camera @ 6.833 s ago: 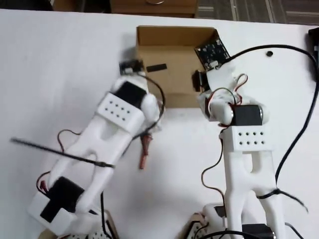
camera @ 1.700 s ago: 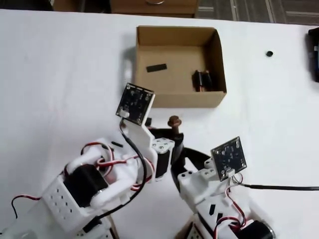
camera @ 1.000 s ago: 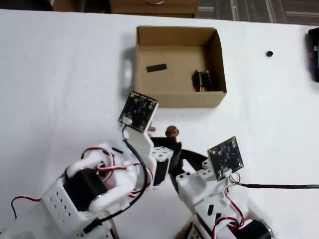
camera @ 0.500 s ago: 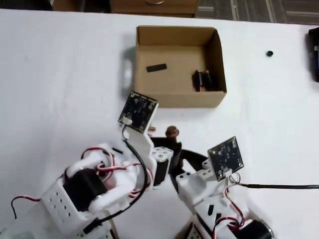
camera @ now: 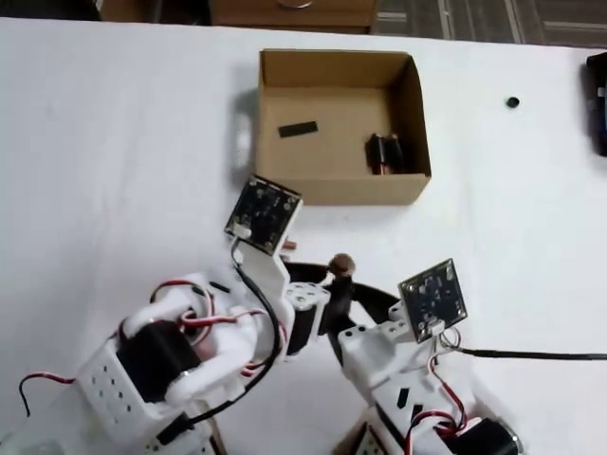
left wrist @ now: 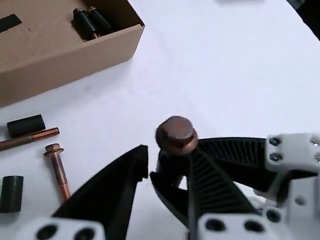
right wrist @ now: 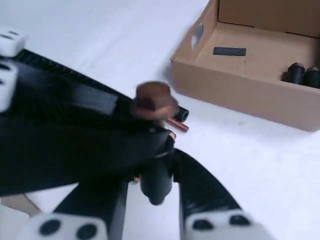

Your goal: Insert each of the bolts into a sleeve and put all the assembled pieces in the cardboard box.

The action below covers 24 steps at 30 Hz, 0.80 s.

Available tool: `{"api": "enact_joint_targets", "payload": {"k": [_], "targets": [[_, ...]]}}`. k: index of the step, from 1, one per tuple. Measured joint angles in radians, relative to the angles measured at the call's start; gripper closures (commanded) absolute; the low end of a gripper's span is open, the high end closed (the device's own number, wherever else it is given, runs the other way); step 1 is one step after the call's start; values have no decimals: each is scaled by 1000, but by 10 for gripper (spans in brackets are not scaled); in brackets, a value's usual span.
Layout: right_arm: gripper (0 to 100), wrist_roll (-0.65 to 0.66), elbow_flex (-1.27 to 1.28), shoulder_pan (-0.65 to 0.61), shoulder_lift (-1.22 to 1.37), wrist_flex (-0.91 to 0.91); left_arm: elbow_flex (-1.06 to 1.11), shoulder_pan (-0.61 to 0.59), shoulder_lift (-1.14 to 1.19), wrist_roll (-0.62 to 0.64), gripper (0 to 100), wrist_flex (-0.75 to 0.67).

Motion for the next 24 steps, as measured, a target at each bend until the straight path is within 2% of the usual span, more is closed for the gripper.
{"api": "enact_joint_targets", "payload": {"k": [10, 17, 19, 22, 24], "targets": [[979, 0, -2, 5, -3, -2, -29, 6, 9, 0, 832, 26], [979, 0, -5, 26, -5, -3, -222, -26, 14, -68, 836, 35], [979, 0, 0, 52, -2, -3, -292, -63, 12, -110, 867, 35], [979, 0, 2, 63, -3, -3, -370, -124, 12, -172, 993, 35], [979, 0, 2, 72, 3, -3, -393, -160, 11, -212, 976, 35]]}}
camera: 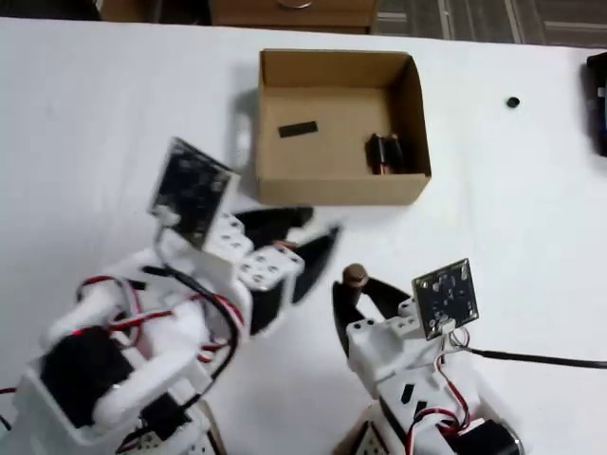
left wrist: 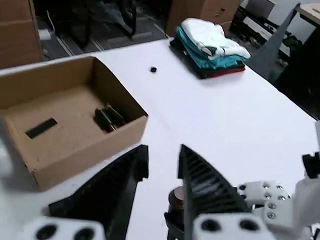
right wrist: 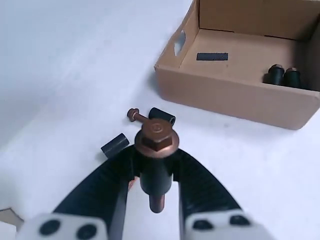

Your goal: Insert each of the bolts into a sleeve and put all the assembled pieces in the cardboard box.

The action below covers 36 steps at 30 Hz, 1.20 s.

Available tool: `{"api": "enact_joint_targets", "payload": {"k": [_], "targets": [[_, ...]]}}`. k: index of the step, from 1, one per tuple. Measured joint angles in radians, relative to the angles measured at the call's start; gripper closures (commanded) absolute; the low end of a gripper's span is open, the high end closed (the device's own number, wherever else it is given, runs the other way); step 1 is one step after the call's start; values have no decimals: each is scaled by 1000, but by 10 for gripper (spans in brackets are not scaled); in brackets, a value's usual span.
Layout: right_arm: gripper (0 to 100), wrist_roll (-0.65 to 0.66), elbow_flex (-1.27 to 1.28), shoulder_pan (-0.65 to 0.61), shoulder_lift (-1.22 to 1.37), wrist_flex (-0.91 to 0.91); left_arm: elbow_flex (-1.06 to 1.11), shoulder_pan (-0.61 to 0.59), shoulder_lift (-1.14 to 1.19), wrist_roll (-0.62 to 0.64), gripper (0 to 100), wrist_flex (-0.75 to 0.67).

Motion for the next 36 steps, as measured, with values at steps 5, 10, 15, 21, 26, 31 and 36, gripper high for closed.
{"api": "enact_joint_targets", "payload": {"k": [5, 10, 15, 21, 26, 31, 36], "targets": [[979, 0, -20, 32, 86, 0, 26, -103, -5, -49, 978, 21], [979, 0, -129, 31, 222, 0, 170, -230, 2, -55, 979, 58], [979, 0, -262, 32, 408, 0, 296, -322, 2, -114, 979, 68], [979, 48, -479, 41, 733, 0, 462, -362, -106, -150, 979, 68], [979, 135, -761, 121, 1062, -3, 654, -362, -379, -150, 979, 46], [979, 196, -1088, 178, 1405, -5, 838, -364, -706, -215, 979, 46], [979, 238, -1376, 190, 1751, -5, 905, -364, -818, -230, 979, 46]]}}
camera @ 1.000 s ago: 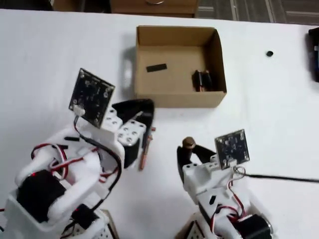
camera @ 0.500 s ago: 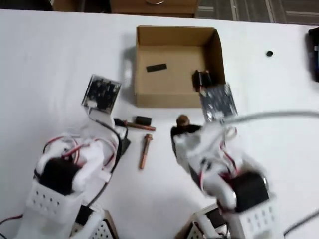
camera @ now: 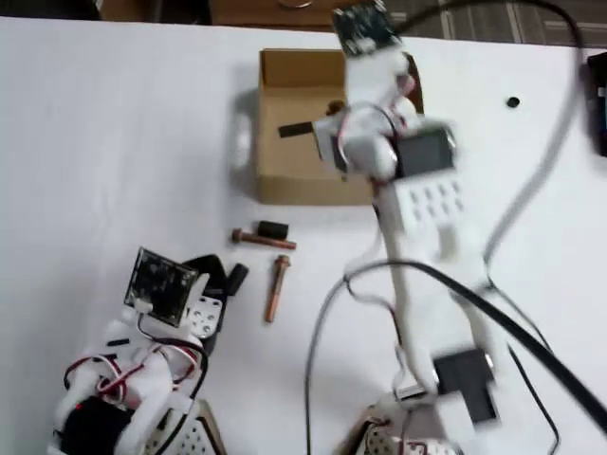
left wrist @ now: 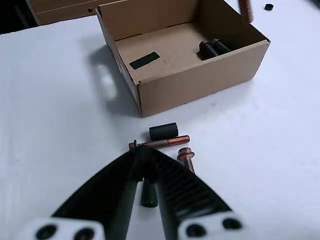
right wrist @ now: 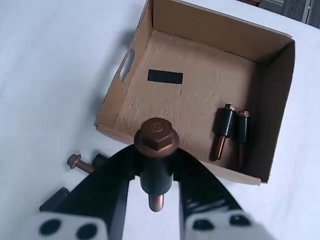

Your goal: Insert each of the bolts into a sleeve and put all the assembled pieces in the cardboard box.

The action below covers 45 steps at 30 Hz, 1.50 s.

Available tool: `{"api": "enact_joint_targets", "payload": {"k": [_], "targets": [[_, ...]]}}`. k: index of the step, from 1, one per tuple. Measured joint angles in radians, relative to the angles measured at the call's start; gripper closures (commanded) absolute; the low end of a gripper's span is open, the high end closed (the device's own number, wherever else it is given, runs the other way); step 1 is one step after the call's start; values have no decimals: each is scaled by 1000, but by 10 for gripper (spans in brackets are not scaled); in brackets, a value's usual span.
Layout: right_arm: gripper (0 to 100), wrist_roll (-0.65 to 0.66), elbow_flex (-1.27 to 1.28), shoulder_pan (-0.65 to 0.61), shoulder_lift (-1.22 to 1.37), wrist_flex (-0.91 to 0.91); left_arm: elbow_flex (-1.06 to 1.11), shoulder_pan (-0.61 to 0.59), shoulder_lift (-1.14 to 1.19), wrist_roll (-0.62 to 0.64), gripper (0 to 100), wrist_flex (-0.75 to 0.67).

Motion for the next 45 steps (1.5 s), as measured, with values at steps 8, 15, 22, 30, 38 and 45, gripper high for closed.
{"api": "enact_joint_targets", "payload": {"k": [8, 15, 22, 30, 38, 45], "targets": [[979, 54, -344, 43, 528, 0, 3, 38, 0, 0, 978, 0], [979, 69, -592, 117, 882, 31, 3, 46, 0, 0, 978, 0], [979, 69, -704, 152, 1073, 48, 3, 46, 0, 0, 978, 0], [854, 83, -727, 152, 1126, 37, 3, 46, 0, 0, 978, 0], [618, 106, -735, 146, 1132, 34, 3, 46, 0, 0, 978, 0], [618, 107, -733, 146, 1062, 152, 3, 46, 0, 0, 978, 0]]}}
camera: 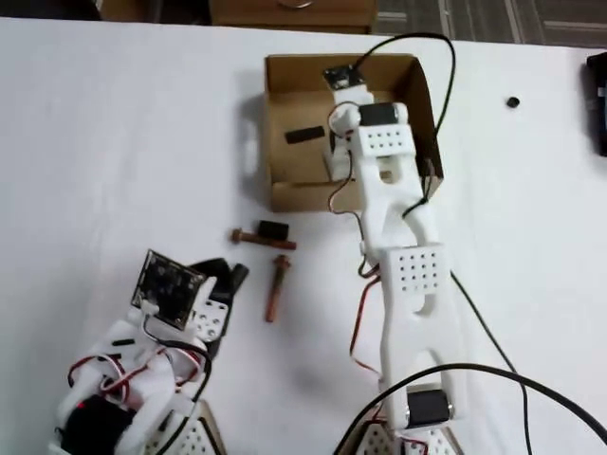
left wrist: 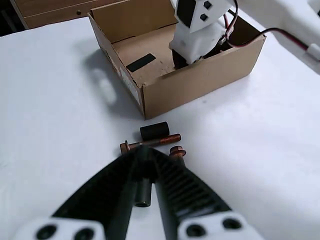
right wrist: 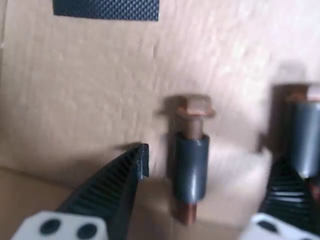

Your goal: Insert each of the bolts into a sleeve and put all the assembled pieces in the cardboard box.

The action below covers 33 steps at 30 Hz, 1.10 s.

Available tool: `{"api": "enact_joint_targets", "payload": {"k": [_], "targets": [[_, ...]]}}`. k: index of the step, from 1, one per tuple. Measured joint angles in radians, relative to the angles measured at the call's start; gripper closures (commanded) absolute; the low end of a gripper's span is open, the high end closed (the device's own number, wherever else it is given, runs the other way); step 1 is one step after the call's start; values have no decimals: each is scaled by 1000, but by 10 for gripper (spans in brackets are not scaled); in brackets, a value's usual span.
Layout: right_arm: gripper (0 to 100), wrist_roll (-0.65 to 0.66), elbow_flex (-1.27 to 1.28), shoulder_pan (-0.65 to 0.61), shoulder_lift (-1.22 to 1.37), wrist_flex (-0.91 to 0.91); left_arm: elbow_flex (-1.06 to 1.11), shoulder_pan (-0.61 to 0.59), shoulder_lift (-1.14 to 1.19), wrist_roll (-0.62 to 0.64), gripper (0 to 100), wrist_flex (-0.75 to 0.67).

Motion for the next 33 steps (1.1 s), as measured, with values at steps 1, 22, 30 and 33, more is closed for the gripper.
{"api": "enact_joint_targets", "payload": {"k": [1, 22, 30, 33], "targets": [[618, 0, 0, 6, -29, 21, 0, 0, 0, 0, 978, 0], [618, -2, 227, -6, -779, 199, 12, -2, 0, 0, 978, 0], [618, -2, 713, -31, -1172, 199, 23, -2, 0, 0, 978, -3], [618, -3, 856, -46, -1338, 199, 23, -2, 0, 0, 978, -3]]}}
